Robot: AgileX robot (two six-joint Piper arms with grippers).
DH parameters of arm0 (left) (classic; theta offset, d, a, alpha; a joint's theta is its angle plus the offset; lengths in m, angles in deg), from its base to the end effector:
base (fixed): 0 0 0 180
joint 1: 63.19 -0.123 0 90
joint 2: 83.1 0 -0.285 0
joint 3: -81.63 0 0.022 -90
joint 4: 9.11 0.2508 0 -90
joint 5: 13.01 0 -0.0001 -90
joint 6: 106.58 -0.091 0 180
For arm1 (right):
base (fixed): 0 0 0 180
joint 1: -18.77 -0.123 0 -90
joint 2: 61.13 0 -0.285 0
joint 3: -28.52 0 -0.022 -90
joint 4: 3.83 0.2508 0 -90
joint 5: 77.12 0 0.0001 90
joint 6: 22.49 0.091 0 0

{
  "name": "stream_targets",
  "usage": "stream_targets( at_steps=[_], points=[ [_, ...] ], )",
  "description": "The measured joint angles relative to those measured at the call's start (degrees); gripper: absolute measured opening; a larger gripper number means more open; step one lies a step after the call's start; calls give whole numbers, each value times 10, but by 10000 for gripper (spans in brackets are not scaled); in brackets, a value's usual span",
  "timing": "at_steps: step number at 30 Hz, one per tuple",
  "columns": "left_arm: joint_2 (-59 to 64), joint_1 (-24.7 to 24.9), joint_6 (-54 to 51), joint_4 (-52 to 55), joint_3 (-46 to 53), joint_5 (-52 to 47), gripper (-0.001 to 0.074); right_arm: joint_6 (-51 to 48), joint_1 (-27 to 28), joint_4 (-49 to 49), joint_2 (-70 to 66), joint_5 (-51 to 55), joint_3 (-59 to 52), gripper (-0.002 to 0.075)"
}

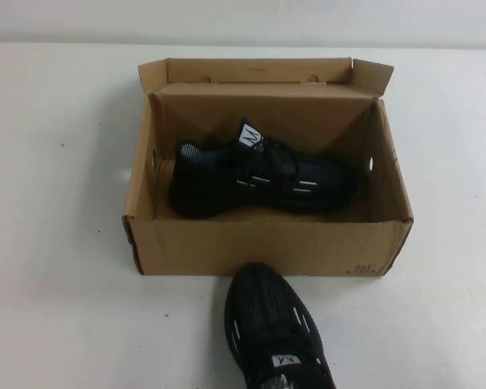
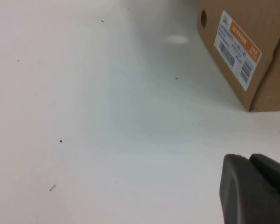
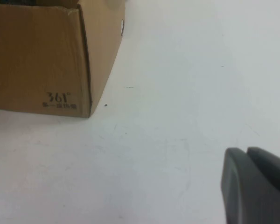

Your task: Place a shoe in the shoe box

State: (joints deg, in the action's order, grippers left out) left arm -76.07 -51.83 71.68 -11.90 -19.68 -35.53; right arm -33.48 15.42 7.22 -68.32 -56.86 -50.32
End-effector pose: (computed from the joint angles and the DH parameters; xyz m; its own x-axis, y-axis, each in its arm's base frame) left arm 0.0506 -0.0119 0.1700 -0.3096 0.0473 -0.9497 0.2098 0.9775 -0.0197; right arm 0.0527 0.0092 0.1729 -0.2729 -0.0266 -0.9617 -0.1249 0.9921 0.0080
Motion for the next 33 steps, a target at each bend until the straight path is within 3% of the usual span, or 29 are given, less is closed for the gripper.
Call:
stream_targets(
  at_steps=[33],
  points=[
    [0, 0, -1, 33, 0, 5, -2, 0, 0, 1, 0, -6, 0, -17]
  ],
)
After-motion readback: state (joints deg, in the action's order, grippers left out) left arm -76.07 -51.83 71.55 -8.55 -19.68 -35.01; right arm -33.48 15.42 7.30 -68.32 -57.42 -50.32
